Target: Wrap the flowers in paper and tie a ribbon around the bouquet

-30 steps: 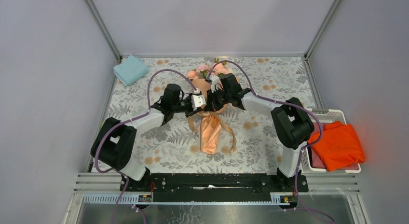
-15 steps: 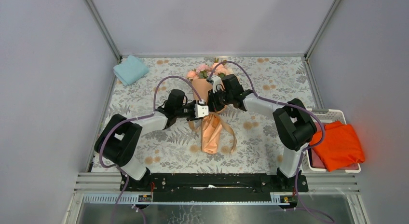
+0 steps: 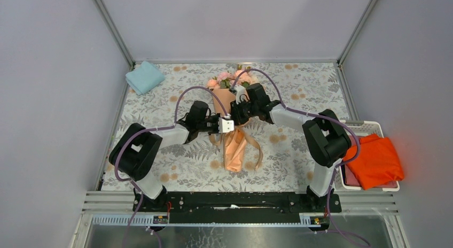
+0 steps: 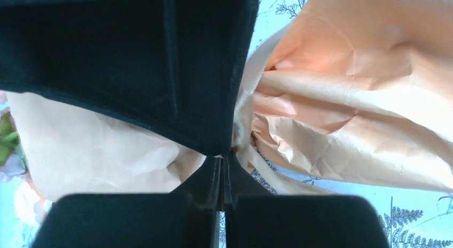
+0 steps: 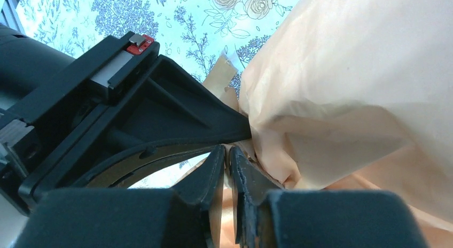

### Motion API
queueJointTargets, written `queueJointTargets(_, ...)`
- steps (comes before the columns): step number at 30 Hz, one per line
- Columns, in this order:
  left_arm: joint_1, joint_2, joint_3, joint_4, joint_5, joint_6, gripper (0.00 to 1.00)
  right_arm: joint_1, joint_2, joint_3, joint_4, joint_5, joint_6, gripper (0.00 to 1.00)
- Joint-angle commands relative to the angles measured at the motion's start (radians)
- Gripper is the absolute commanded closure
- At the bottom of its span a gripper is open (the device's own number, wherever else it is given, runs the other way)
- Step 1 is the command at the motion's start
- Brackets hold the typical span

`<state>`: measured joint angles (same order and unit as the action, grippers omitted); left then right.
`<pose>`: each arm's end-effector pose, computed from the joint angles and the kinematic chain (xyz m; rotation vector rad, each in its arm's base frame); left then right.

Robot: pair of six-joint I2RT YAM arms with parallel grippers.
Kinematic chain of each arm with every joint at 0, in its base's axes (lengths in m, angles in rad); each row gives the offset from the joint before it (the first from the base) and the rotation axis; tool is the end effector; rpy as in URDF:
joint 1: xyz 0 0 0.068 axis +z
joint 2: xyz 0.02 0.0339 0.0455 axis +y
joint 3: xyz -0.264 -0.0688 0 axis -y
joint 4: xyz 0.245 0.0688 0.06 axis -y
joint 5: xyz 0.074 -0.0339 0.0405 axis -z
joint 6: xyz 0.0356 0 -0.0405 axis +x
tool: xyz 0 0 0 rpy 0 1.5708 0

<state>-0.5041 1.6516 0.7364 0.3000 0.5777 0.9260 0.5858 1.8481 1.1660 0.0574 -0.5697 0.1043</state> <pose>0.2734 -0.1730 0.1591 1.6001 1.3562 -0.3776 0.3265 0.2397 0.1987 -0.8593 2.0934 1.0041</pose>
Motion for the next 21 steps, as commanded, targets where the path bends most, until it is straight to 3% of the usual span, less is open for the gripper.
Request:
queueJointTargets(1, -0.005, 0.004, 0.006, 0.072, 0.016, -0.015, 1.0, -0.013, -0.071, -0.003, 0.021, -0.013, -0.011, 0.77)
queueJointTargets(7, -0.004, 0.0, 0.002, 0.074, 0.016, -0.02, 1.0, -0.017, -0.1, -0.05, -0.043, 0.074, -0.066, 0.65)
queueJointTargets(21, -0.004, -0.006, 0.002, 0.077, 0.02, -0.022, 1.0, -0.029, -0.092, -0.086, -0.102, 0.144, -0.074, 0.67)
